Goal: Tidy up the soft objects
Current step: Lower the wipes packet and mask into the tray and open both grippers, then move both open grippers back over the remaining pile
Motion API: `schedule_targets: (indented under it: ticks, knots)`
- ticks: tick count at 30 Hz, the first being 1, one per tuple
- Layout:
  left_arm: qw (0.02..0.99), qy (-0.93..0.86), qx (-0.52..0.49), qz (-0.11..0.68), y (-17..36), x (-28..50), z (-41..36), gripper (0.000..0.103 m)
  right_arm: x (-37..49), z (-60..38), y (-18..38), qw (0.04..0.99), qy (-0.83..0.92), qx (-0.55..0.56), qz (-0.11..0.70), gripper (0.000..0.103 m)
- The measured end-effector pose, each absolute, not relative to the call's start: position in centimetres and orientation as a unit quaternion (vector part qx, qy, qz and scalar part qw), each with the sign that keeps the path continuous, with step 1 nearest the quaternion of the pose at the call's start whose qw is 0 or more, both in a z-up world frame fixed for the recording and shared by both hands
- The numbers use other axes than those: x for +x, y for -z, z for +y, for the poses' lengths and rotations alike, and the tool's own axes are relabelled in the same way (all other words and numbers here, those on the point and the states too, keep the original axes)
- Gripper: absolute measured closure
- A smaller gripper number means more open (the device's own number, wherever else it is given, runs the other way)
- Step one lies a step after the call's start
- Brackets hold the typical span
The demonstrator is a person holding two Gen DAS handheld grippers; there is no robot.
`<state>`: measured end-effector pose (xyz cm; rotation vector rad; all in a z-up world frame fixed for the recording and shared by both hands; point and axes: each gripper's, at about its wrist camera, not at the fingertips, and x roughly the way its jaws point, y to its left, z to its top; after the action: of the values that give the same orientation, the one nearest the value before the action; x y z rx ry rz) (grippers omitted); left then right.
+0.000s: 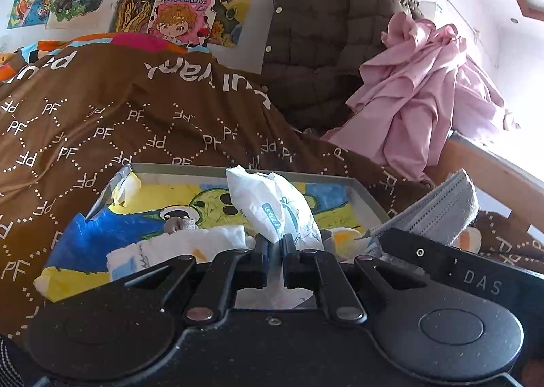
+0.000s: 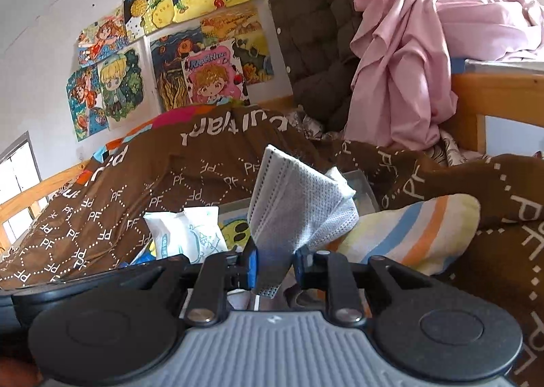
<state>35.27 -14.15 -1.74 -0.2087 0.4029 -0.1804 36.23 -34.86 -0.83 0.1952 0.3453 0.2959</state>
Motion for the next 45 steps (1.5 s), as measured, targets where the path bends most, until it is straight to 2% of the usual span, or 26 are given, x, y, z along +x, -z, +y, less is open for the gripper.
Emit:
schedule_targets:
  ticks: [8, 14, 16, 22, 27, 32, 34, 45]
  knots:
    - [0.968, 0.085, -0.099, 0.216, 2.4, 36.1, -14.0, 0.09, 37.3, -34.6, 1.7, 0.967, -0.131, 0.088, 0.197, 0.073]
    - [0.968, 0.081, -0.105, 0.215, 2.1, 35.5, -13.8, 0.083, 36.9, -35.0, 1.4, 0.969, -0.124, 0.091, 0.194, 0.05]
    - [0.968, 0.078, -0.107, 0.215, 2.0, 35.2, -13.6, 0.078, 36.7, -35.1, 1.0, 0.97, -0.123, 0.09, 0.19, 0.037]
    - [0.97, 0.069, -0.115, 0.204, 1.2, 33.9, -12.6, 0.065, 35.9, -35.8, -0.2, 0.973, -0.118, 0.096, 0.175, 0.019]
    - [0.971, 0.066, -0.12, 0.196, 0.6, 32.6, -12.0, 0.052, 35.1, -36.3, -1.4, 0.974, -0.119, 0.099, 0.164, 0.012]
    - [0.973, 0.07, -0.122, 0.183, -0.5, 30.8, -11.4, 0.046, 33.5, -36.3, -2.9, 0.977, -0.117, 0.088, 0.154, 0.005]
    - [0.975, 0.069, -0.119, 0.175, -1.2, 30.0, -11.2, 0.04, 32.7, -36.2, -3.6, 0.978, -0.116, 0.081, 0.15, 0.002]
    - [0.981, 0.055, -0.13, 0.133, -5.8, 24.4, -9.7, 0.016, 26.1, -35.6, -7.2, 0.982, -0.113, 0.054, 0.138, 0.0]
